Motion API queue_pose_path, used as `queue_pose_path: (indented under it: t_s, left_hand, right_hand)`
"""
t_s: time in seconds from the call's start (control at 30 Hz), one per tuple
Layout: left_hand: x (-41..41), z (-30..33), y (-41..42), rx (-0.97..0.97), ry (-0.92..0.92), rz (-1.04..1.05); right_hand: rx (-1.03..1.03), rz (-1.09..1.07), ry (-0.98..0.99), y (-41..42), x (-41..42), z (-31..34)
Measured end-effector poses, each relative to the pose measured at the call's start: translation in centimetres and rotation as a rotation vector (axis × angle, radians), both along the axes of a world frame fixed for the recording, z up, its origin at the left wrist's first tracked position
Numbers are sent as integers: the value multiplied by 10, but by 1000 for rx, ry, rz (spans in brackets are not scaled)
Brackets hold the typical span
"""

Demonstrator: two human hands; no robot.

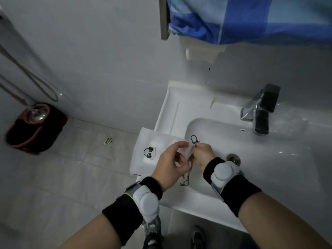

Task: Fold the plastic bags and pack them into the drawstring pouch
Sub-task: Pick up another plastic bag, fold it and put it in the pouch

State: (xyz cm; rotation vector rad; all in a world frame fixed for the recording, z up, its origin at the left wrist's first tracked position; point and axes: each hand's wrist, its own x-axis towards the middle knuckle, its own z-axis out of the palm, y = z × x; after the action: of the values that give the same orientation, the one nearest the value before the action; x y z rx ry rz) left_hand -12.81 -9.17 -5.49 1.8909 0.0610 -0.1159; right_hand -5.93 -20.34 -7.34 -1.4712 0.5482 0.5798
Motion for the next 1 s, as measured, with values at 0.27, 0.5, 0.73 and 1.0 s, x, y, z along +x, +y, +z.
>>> queue_pose_path:
  t_s: [0.27,0.5,0.73,1.0]
  left_hand:
    - [6,1,40,-138,85,42]
    - [11,-6,49,-328,161,40]
    - [19,-22,49,-318,178,79]
    - [23,-37,42,-211,235,104]
  right_hand:
    - [105,132,11,46,2,4]
    - [140,95,145,62,9,0]
    - [158,169,61,45,9,-9]
    - [142,199,112,9,10,-14]
